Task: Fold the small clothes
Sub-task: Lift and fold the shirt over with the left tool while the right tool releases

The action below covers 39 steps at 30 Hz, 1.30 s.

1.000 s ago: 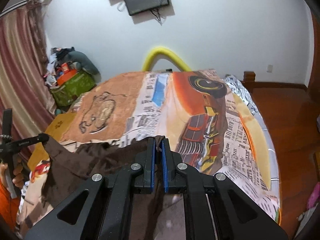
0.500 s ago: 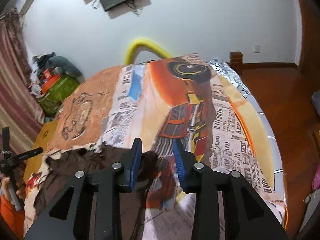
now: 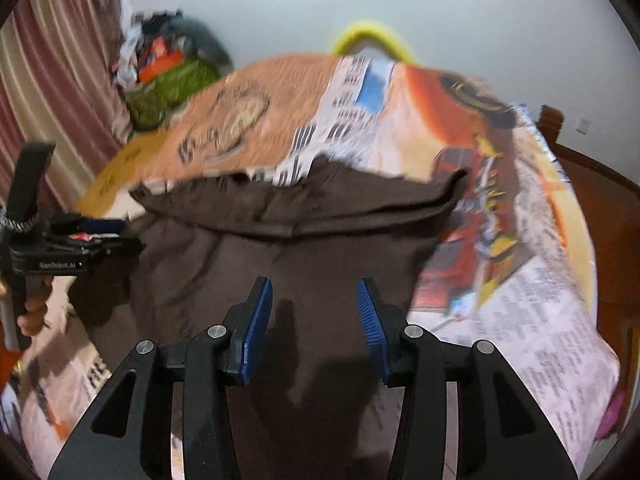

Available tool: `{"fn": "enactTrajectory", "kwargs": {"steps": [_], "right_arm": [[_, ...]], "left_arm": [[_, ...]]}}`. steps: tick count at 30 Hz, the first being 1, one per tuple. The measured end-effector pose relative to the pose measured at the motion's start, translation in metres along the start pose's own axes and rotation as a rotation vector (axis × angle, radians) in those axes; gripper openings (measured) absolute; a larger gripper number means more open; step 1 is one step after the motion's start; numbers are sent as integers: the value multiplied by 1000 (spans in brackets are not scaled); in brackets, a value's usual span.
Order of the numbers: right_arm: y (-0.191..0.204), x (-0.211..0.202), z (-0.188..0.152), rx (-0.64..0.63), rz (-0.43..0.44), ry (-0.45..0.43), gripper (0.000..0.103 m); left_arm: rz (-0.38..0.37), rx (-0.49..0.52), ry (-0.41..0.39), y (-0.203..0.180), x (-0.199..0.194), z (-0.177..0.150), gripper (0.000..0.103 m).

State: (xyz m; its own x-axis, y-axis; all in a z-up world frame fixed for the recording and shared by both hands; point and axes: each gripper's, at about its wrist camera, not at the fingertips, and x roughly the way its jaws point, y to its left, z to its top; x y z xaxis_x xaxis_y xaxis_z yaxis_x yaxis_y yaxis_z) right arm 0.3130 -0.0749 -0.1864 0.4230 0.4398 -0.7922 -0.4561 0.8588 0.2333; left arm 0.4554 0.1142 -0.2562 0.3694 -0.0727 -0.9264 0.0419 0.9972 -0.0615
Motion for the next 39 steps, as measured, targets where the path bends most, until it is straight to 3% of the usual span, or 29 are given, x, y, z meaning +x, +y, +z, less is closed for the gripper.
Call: {"fn": "enactTrajectory", "kwargs": {"steps": [6, 9, 12, 15, 19, 25, 33, 36, 39], "right_arm": [[1, 31, 29, -29, -16, 90, 40], [-2, 37, 51, -44, -50, 110, 40], [-3, 28, 65, -38, -101, 49, 40], [-9, 9, 74, 13, -155, -80, 41], [-17, -13, 62, 70, -120, -134, 49], [-12, -40, 19, 52, -97, -131, 51], [-11, -74, -40, 139, -37, -85, 53], [-8, -79, -62, 169, -30, -69, 53], [-6, -74, -83, 211, -4, -25, 53]], "left_arm": [[-7, -33, 32, 10, 21, 36, 61], [73, -40, 20, 22, 24, 60, 61], [157, -105, -41, 40, 15, 77, 61], [135, -223, -122, 64, -8, 80, 61], [116, -227, -160, 75, -33, 61, 61], [84, -175, -105, 76, -48, 6, 64], [59, -119, -26, 61, -47, -74, 64], [24, -104, -12, 52, -44, -94, 65], [50, -93, -27, 44, -44, -105, 64]]}}
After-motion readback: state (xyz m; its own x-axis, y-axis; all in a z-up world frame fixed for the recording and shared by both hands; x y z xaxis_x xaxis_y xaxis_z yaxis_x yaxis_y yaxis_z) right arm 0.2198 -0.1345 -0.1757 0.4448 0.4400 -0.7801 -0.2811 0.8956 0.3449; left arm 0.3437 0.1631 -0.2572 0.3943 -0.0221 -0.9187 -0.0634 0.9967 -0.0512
